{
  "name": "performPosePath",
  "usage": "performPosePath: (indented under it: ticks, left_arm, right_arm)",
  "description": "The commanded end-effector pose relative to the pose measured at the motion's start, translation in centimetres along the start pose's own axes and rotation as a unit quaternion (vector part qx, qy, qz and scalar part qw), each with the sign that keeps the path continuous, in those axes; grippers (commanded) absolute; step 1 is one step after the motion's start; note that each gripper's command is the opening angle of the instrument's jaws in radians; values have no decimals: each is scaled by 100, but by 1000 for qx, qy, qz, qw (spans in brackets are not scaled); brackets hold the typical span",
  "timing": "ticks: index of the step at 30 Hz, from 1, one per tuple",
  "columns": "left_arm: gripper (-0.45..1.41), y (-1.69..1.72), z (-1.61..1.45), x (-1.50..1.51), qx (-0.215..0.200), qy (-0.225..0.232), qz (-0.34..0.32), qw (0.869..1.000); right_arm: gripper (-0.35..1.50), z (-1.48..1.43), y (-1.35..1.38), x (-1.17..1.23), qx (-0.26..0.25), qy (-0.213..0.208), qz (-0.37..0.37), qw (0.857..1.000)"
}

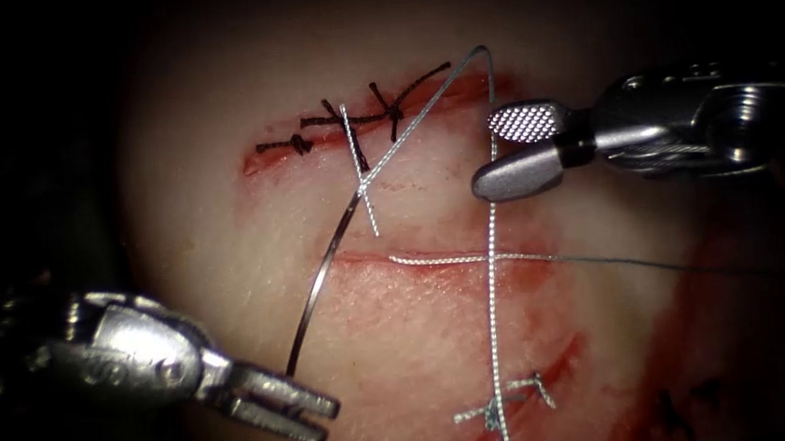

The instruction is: Wound Closure

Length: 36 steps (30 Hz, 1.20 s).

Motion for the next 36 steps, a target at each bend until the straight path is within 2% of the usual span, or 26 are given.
performPosePath:
  ticks: [1, 2, 4, 7, 9, 11, 16, 20, 23, 28, 33, 36]
  left_arm:
    - [-45, -2, 6, -2, 13, -5, 5, 1000]
    - [-45, -4, 5, -2, 24, -13, 9, 1000]
    - [-45, -5, 4, -1, 38, -19, 4, 999]
    - [-45, -6, 3, -1, 51, -24, -4, 998]
    - [-45, -7, 2, 0, 51, -23, -8, 998]
    - [-45, -7, 2, 1, 47, -12, -10, 999]
    - [-45, -10, -1, 4, 49, 17, -23, 998]
    - [-45, -13, -5, 9, 53, 45, -36, 997]
    - [-45, -15, -8, 14, 55, 55, -42, 996]
    - [-45, -18, -14, 17, 58, 70, -56, 994]
    - [-45, -18, -14, 18, 67, 82, -59, 993]
    - [-45, -18, -14, 17, 68, 86, -68, 992]
  right_arm:
    - [85, 26, -4, -5, 13, 4, 24, 1000]
    - [90, 35, -6, -10, 25, 10, 47, 999]
    - [87, 45, -10, -17, 43, 20, 88, 995]
    - [71, 54, -18, -24, 50, 38, 135, 989]
    - [68, 62, -23, -24, 45, 46, 135, 989]
    - [75, 71, -25, -23, 55, 59, 135, 988]
    - [75, 85, -21, -16, 112, 116, 136, 977]
    - [78, 94, -16, -12, 104, 128, 108, 980]
    - [93, 100, -11, -11, 82, 150, 112, 979]
    - [85, 97, -6, -9, 75, 158, 114, 978]
    - [85, 102, 1, -5, 65, 168, 117, 977]
    - [78, 103, 9, -1, 60, 189, 120, 973]
